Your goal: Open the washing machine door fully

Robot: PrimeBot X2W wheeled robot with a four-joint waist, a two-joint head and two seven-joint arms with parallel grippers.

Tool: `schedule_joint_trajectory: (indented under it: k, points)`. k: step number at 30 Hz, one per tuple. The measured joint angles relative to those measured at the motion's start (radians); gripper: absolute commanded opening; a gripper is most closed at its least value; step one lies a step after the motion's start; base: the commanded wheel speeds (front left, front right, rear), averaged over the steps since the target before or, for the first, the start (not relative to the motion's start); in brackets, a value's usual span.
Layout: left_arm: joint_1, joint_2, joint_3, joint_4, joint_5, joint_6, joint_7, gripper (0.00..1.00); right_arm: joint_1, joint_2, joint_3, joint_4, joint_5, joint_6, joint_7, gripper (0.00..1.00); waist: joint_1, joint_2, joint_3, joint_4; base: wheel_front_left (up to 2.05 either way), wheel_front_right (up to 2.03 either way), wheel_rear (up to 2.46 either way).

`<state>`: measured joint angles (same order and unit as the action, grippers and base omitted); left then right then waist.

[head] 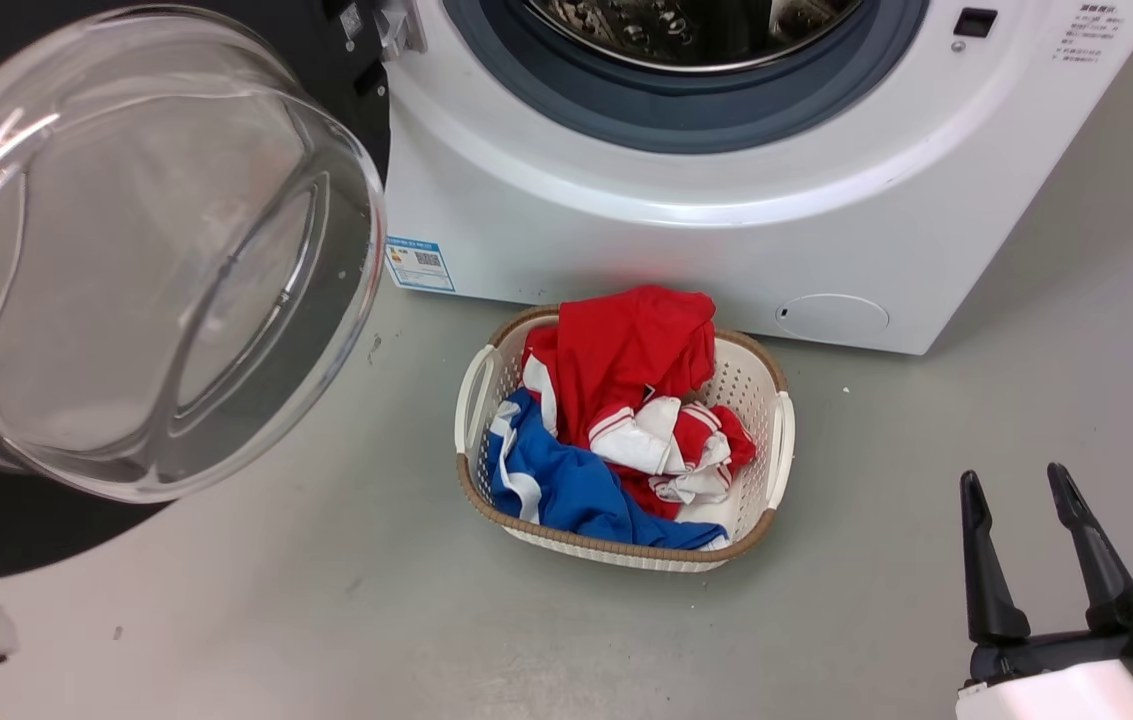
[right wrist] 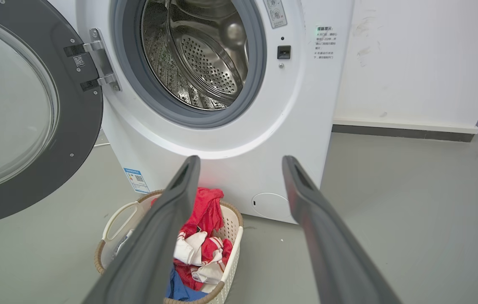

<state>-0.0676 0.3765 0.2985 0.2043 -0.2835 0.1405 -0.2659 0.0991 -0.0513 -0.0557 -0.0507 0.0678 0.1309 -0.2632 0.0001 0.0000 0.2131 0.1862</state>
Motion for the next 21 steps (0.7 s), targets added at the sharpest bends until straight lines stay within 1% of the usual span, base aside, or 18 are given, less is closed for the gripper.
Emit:
schedule_joint_trajectory:
  k: [4,16,21]
  points:
    - [-0.050,0.034,0.027,0.065,-0.017,-0.017,0.000,0.00,-0.013,0.000,-0.003,-0.005,-0.007,0.000,0.000,1.00,0.0000,0.0000,0.022,-0.002,0.00,0.00,0.00]
    - [-0.203,0.112,0.085,0.262,-0.060,-0.068,0.000,0.00,-0.049,0.000,0.000,-0.009,-0.026,0.000,0.000,1.00,0.0000,0.0000,0.078,-0.013,0.00,0.00,0.00]
    - [-0.241,0.123,0.095,0.321,-0.055,-0.088,0.000,0.00,-0.059,0.000,-0.001,-0.008,-0.029,0.000,0.000,1.00,0.0000,0.0000,0.089,-0.024,0.00,0.00,0.00]
